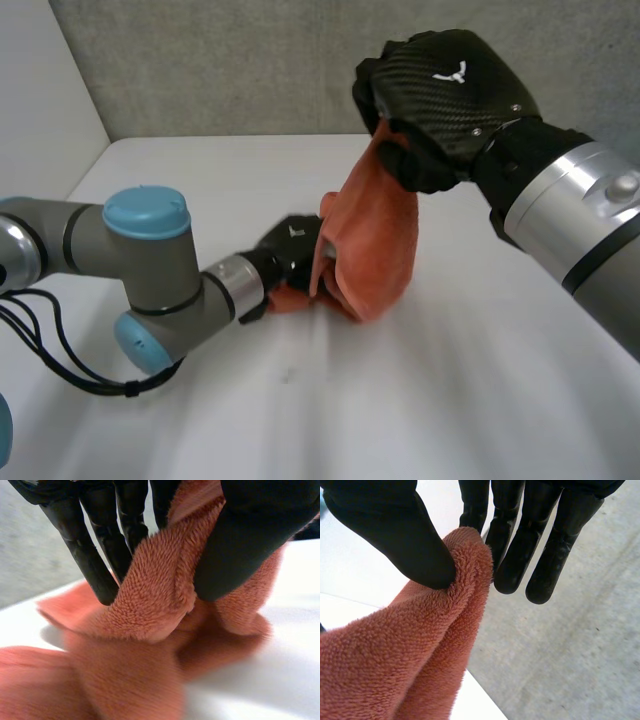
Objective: Fold the laundry
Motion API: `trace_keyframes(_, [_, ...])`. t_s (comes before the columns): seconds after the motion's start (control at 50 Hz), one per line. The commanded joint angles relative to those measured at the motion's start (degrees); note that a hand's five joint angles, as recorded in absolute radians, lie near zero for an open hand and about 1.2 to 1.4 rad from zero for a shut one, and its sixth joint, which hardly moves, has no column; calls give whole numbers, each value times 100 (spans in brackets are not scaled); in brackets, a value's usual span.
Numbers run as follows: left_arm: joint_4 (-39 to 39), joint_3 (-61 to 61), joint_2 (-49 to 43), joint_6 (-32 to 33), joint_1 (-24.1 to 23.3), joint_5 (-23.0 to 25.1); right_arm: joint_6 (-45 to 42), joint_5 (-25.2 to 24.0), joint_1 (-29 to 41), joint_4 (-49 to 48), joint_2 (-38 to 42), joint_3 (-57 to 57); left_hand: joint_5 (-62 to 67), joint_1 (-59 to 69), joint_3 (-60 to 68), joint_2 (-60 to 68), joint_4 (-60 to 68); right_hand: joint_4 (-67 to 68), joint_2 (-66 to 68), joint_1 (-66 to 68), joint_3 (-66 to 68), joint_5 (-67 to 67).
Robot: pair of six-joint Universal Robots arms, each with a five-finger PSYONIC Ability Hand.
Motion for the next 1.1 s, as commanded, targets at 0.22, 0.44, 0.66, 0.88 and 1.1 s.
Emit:
trace_keyframes(0.22, [1123,-24,2202,-217,89,-2316,491,395,-806,-245,1466,-1615,2581,2252,2550,2444,2501,1200,1346,2559,1232,1426])
trace_keyframes(0.44, [929,-2256,3321,-217,-622,-2694,615,465,-823,-325,1845,-1300,2581,2252,2550,2444,2501,1200,1346,2559,1232,1426])
trace_keyframes(0.66, [570,-2847,2363,-235,-1607,-2703,326,465,-981,263,1985,-544,-2090,-2419,-2121,-2227,-2170,1200,1346,2559,1232,1426])
trace_keyframes(0.88, [147,-2399,2846,-208,-510,-2624,-395,474,-1219,581,1583,150,-3708,-4037,-3739,-3845,-3788,-4833,-4687,-3473,-4801,-4606])
trace_keyframes(1.1, [-334,-1269,2384,-191,686,-1610,-440,369,-1078,467,333,1433,-3607,-3936,-3639,-3744,-3687,-4732,-4586,-3373,-4700,-4506])
